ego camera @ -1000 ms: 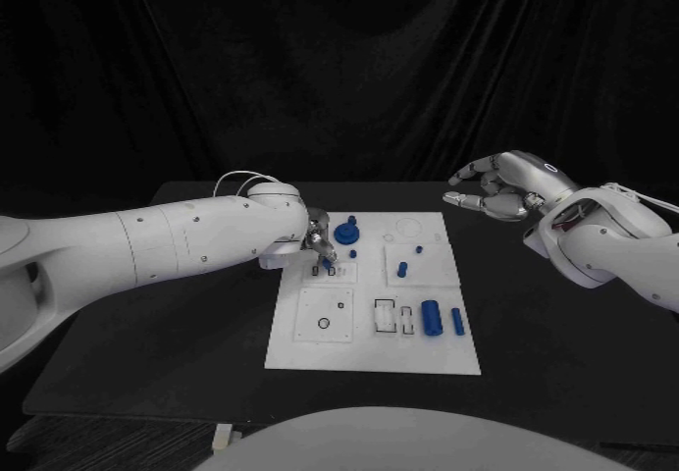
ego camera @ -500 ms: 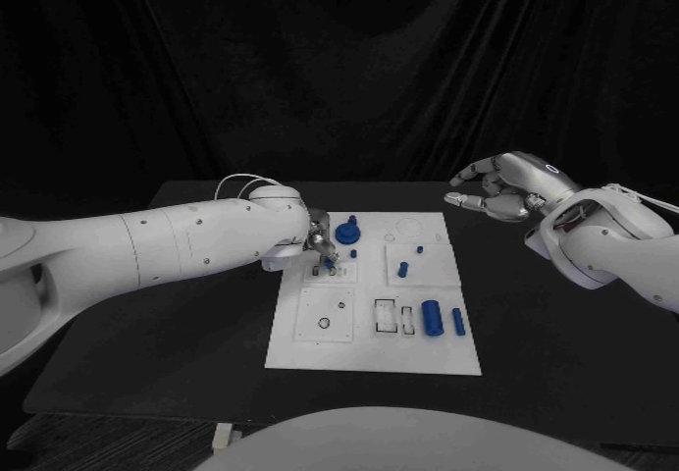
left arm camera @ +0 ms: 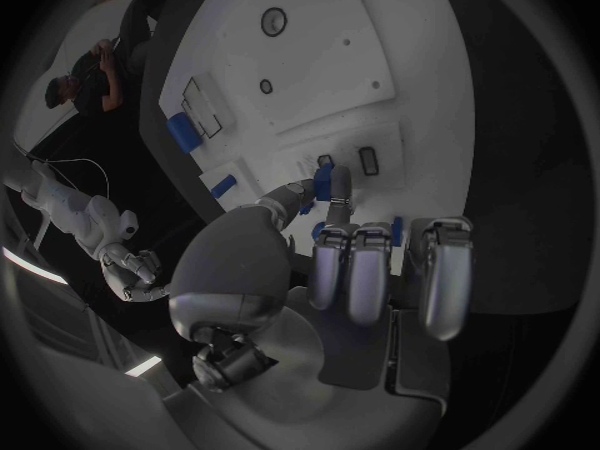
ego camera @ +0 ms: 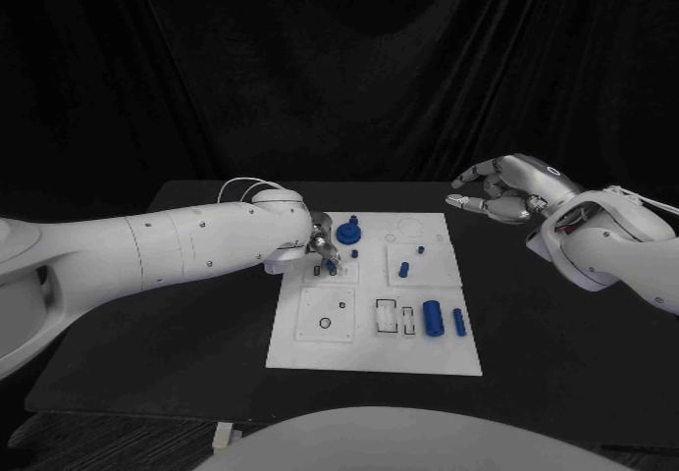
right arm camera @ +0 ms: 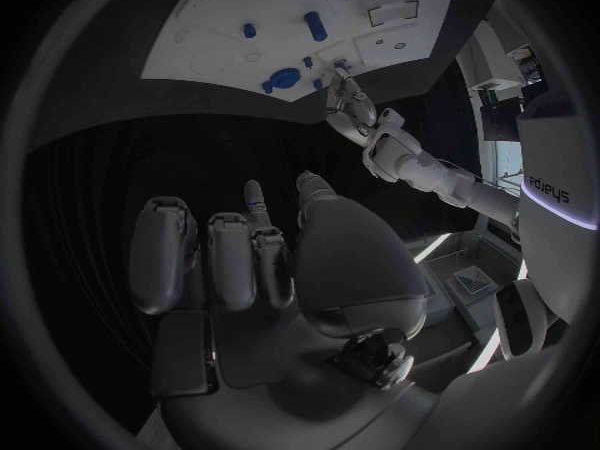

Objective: Assemble the parts on the task board

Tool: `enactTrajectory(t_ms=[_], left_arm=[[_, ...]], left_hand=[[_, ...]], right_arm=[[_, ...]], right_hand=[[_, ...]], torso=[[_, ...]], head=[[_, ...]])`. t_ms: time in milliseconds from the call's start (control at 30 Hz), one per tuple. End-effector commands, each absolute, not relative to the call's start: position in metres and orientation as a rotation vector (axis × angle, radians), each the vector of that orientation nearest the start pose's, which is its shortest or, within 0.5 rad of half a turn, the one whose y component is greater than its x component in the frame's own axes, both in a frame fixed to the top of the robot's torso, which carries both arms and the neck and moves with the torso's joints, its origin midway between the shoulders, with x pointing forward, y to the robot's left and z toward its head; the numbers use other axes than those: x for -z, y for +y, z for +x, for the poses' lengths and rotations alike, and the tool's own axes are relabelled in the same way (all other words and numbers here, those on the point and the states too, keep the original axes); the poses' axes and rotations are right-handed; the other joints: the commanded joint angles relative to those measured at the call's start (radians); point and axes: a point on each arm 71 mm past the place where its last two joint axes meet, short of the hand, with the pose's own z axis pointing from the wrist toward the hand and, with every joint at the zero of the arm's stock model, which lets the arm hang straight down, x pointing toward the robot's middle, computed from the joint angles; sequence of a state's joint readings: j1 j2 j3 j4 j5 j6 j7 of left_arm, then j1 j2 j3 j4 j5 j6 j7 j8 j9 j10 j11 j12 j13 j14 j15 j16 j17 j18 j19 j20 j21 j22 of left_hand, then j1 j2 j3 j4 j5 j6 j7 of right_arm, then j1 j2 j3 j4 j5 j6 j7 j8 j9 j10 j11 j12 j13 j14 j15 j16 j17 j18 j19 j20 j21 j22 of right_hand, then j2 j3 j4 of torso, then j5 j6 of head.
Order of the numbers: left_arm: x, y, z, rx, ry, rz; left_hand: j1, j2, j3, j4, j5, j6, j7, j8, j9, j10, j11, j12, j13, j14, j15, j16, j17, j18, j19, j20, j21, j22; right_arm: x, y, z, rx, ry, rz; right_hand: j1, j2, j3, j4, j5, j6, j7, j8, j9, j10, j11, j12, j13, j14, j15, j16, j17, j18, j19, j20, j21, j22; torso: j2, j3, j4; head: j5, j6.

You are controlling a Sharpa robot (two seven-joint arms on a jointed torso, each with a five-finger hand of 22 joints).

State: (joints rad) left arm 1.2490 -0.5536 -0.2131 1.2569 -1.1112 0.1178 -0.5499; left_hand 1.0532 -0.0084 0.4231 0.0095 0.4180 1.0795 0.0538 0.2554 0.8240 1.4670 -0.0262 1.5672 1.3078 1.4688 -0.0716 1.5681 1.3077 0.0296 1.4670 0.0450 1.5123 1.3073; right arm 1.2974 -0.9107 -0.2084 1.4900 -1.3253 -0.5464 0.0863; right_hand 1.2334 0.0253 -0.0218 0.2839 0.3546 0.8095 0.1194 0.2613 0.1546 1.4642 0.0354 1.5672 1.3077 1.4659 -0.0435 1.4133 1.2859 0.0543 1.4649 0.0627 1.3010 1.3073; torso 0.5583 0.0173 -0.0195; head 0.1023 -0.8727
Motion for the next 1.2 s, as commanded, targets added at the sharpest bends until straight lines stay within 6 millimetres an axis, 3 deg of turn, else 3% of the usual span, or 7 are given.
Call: enactTrajectory(t_ms=[33,1200], left_arm=[[0.274,0.155,0.502,0.241,2.367,-0.054],[0.284,0.157,0.495,0.259,2.374,-0.067]], left_hand=[[-0.007,0.006,0.018,-0.012,-0.003,0.021,-0.025,-0.001,0.001,0.104,-0.009,0.004,0.263,0.102,-0.006,0.003,0.263,-0.003,0.028,-0.008,-0.005,0.189],[-0.01,0.012,0.033,-0.012,0.003,0.024,-0.026,-0.004,0.003,0.104,-0.011,0.004,0.263,0.102,-0.008,0.003,0.263,-0.003,0.029,-0.01,-0.006,0.189]], right_arm=[[0.184,-0.245,0.484,-0.68,1.514,-0.109],[0.189,-0.247,0.483,-0.671,1.539,-0.103]], right_hand=[[0.011,-0.002,0.0,-0.003,0.002,0.003,0.006,-0.003,-0.002,0.107,0.006,0.004,0.263,0.053,0.008,-0.005,-0.001,0.008,0.015,0.006,-0.007,0.179],[0.019,0.002,-0.001,-0.001,0.027,0.003,0.01,-0.006,-0.008,0.107,0.01,0.004,0.263,0.051,0.012,-0.011,-0.012,0.01,0.013,0.009,-0.015,0.177]], torso=[[0.0,0.0,-0.0002],[-0.001,-0.0003,-0.0006]], head=[[0.001,0.0],[0.004,0.0]])
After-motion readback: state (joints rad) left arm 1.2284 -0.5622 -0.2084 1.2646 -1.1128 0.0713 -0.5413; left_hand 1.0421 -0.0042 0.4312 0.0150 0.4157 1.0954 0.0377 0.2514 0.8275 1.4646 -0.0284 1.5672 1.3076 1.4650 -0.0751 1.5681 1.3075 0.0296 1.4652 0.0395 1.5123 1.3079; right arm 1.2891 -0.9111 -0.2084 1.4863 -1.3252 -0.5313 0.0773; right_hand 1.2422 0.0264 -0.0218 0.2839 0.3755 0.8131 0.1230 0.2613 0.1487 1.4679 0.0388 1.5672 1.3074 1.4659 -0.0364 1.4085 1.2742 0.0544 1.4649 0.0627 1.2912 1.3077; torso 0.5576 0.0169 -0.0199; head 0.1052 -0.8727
